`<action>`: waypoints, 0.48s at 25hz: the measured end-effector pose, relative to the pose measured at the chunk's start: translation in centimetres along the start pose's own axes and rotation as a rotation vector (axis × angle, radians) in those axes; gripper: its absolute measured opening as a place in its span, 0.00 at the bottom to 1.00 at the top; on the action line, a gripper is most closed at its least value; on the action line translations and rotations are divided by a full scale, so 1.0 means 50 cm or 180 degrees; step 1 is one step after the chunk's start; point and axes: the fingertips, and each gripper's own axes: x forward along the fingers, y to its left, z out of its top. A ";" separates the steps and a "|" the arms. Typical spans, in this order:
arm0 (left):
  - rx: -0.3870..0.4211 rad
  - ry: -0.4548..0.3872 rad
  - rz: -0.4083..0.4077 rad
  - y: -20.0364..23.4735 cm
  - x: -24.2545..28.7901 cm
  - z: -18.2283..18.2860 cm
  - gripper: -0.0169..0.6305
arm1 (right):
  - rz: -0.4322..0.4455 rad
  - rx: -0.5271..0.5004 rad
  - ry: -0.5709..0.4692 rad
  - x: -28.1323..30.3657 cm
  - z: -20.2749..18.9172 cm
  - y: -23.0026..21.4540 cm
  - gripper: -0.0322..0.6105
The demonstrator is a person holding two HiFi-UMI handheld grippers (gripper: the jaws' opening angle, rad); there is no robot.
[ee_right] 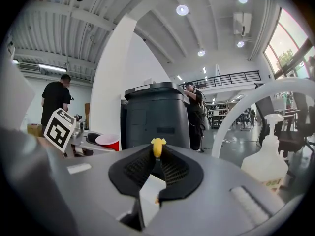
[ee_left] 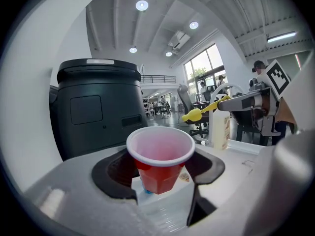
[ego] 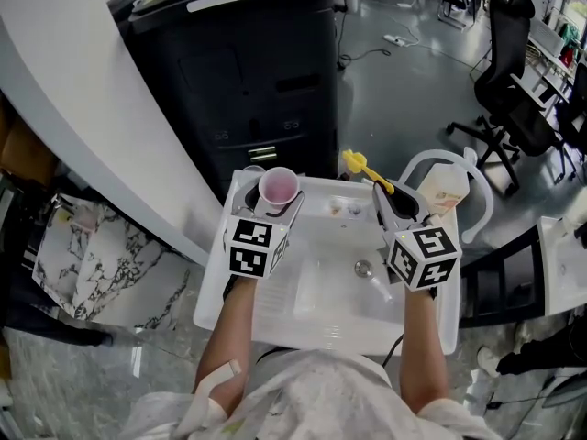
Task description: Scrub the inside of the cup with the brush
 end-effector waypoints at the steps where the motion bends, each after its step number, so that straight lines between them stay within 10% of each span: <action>1: 0.0002 -0.0004 0.0000 0.000 0.000 0.001 0.50 | -0.0001 0.0001 0.0000 0.000 -0.001 0.000 0.10; 12: 0.0029 -0.0055 -0.0012 -0.002 -0.005 0.013 0.50 | 0.0010 -0.0003 -0.0026 -0.003 0.002 0.005 0.10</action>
